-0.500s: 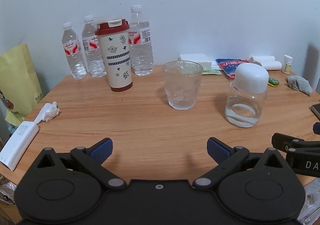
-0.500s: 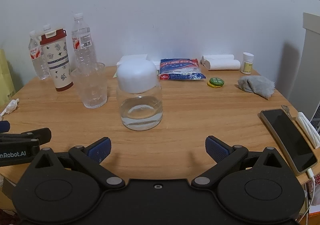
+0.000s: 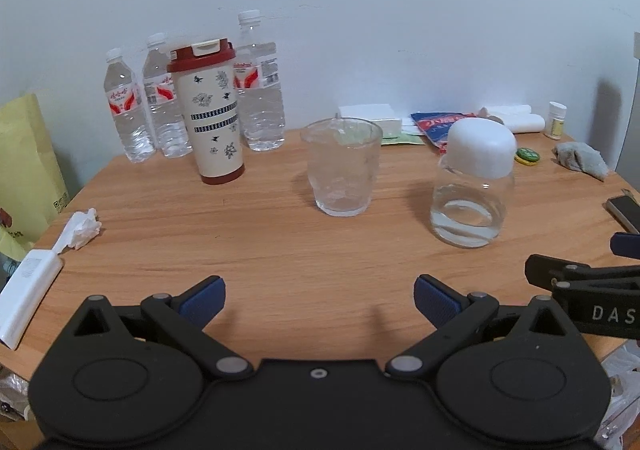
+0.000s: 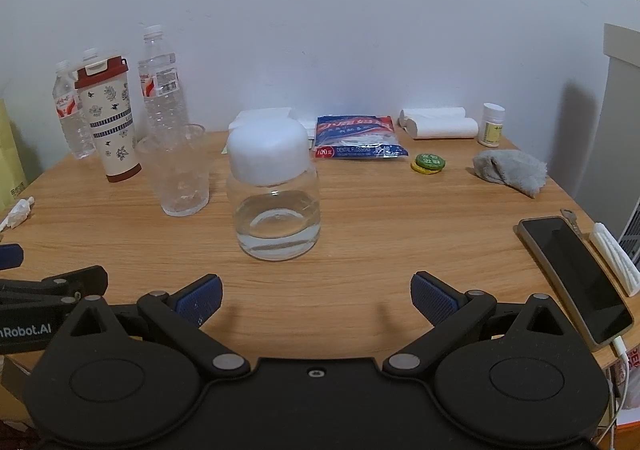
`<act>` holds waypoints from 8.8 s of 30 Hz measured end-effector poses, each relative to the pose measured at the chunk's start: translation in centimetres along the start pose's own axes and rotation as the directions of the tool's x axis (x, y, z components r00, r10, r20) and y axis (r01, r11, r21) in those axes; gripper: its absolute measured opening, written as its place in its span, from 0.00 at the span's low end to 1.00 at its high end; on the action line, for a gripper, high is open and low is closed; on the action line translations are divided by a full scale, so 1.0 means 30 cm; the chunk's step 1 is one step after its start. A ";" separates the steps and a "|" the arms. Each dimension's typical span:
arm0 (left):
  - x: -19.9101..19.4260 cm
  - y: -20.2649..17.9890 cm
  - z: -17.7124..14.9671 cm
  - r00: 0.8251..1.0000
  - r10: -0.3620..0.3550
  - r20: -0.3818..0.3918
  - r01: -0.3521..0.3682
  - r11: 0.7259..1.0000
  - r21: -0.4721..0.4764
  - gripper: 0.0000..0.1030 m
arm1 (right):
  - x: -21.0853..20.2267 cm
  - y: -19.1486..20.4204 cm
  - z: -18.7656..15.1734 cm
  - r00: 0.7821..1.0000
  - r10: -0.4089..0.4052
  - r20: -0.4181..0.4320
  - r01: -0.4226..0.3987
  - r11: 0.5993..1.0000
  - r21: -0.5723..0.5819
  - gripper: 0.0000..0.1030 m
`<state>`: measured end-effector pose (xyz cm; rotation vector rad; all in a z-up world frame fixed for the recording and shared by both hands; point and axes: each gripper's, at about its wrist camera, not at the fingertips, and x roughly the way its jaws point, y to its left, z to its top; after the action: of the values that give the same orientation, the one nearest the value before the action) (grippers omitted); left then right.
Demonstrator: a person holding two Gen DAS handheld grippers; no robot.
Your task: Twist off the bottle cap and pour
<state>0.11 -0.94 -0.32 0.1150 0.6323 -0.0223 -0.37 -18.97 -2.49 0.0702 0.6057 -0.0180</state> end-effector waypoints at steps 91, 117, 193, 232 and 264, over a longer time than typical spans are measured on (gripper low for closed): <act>0.266 -0.170 0.077 0.946 -0.317 0.074 0.298 0.934 0.195 1.00 | 0.100 -0.171 0.117 0.985 0.118 0.123 -0.115 0.993 -0.029 1.00; 0.408 -0.265 0.090 0.895 -0.446 -0.002 0.431 0.864 0.259 1.00 | 0.188 -0.228 0.184 0.966 0.224 0.130 -0.226 0.974 0.000 1.00; 0.489 -0.333 0.202 0.811 -0.585 -0.021 0.561 0.767 0.312 0.77 | 0.324 -0.304 0.255 0.737 0.669 0.102 -0.627 0.731 -0.269 0.69; 0.498 -0.324 0.122 0.775 -0.628 -0.067 0.619 0.735 0.277 0.79 | 0.217 -0.367 0.179 0.701 0.636 0.324 -0.595 0.771 -0.227 0.86; 0.506 -0.313 0.126 0.807 -0.589 -0.049 0.588 0.791 0.171 0.80 | 0.249 -0.285 0.169 0.791 0.584 0.182 -0.536 0.805 -0.256 0.69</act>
<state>14.06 -10.46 -7.21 0.0861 0.6382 -0.6918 8.33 -27.82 -3.12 0.0588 0.3063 0.6110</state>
